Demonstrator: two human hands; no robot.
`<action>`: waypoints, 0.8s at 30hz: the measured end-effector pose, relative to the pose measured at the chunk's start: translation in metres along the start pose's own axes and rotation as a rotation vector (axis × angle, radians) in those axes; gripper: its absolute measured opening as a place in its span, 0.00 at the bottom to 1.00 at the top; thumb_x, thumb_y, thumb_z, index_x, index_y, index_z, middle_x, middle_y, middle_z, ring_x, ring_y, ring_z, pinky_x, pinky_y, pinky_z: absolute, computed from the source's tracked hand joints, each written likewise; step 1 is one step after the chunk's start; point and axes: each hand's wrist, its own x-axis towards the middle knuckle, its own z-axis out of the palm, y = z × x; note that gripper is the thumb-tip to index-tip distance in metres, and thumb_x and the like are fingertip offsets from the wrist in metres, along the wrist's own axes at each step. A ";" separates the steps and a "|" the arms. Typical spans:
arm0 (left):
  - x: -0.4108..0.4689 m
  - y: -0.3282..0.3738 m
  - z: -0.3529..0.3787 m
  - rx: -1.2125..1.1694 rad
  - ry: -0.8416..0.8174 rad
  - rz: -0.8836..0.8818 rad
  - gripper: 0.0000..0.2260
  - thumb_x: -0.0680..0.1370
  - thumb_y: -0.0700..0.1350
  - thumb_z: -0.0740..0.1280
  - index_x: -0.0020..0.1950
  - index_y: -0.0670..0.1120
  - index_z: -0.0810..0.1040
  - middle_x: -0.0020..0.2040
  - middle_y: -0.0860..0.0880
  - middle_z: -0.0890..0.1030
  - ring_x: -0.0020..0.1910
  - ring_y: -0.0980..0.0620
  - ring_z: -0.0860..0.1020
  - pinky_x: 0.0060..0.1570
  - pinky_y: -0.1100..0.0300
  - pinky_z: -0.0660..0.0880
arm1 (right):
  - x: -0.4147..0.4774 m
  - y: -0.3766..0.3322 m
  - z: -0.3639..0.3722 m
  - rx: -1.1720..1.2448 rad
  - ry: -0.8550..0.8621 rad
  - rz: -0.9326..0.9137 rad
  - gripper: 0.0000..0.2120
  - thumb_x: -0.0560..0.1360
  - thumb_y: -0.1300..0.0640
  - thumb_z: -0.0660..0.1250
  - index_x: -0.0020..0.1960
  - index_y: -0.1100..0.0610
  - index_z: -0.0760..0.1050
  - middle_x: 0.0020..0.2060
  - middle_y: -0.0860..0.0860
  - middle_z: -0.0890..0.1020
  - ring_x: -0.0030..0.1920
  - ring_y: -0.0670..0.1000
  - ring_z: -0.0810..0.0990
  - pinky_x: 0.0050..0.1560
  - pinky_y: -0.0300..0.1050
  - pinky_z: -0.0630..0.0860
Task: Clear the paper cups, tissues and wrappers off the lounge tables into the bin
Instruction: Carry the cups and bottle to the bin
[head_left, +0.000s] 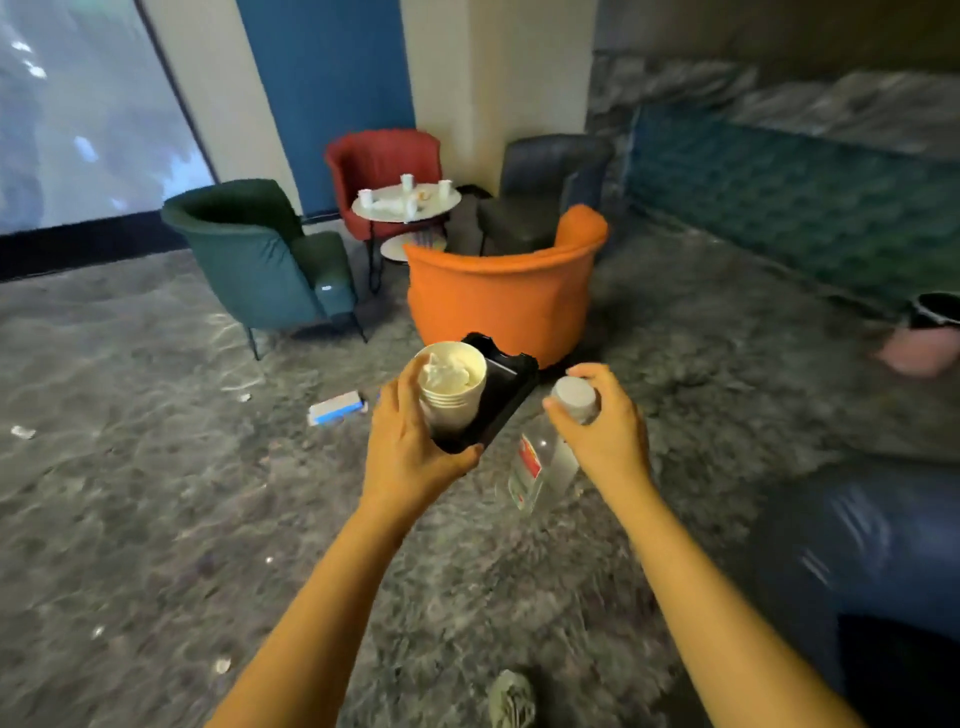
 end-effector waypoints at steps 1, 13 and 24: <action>0.027 -0.002 0.023 -0.020 -0.027 0.034 0.47 0.60 0.46 0.79 0.73 0.45 0.58 0.66 0.45 0.67 0.65 0.49 0.65 0.61 0.62 0.62 | 0.023 0.017 0.000 -0.020 0.033 0.019 0.15 0.67 0.55 0.75 0.51 0.55 0.74 0.44 0.51 0.81 0.44 0.55 0.80 0.41 0.53 0.77; 0.346 0.070 0.303 -0.250 -0.351 0.379 0.45 0.59 0.43 0.80 0.71 0.41 0.62 0.66 0.43 0.68 0.65 0.44 0.67 0.62 0.55 0.66 | 0.300 0.183 -0.098 -0.248 0.422 0.218 0.14 0.68 0.55 0.74 0.51 0.55 0.75 0.44 0.49 0.82 0.44 0.50 0.80 0.44 0.48 0.78; 0.561 0.194 0.600 -0.503 -0.590 0.673 0.44 0.60 0.48 0.80 0.70 0.49 0.60 0.64 0.50 0.66 0.65 0.51 0.64 0.58 0.62 0.62 | 0.504 0.345 -0.226 -0.526 0.798 0.356 0.14 0.68 0.54 0.74 0.50 0.53 0.74 0.43 0.48 0.82 0.44 0.51 0.80 0.40 0.47 0.77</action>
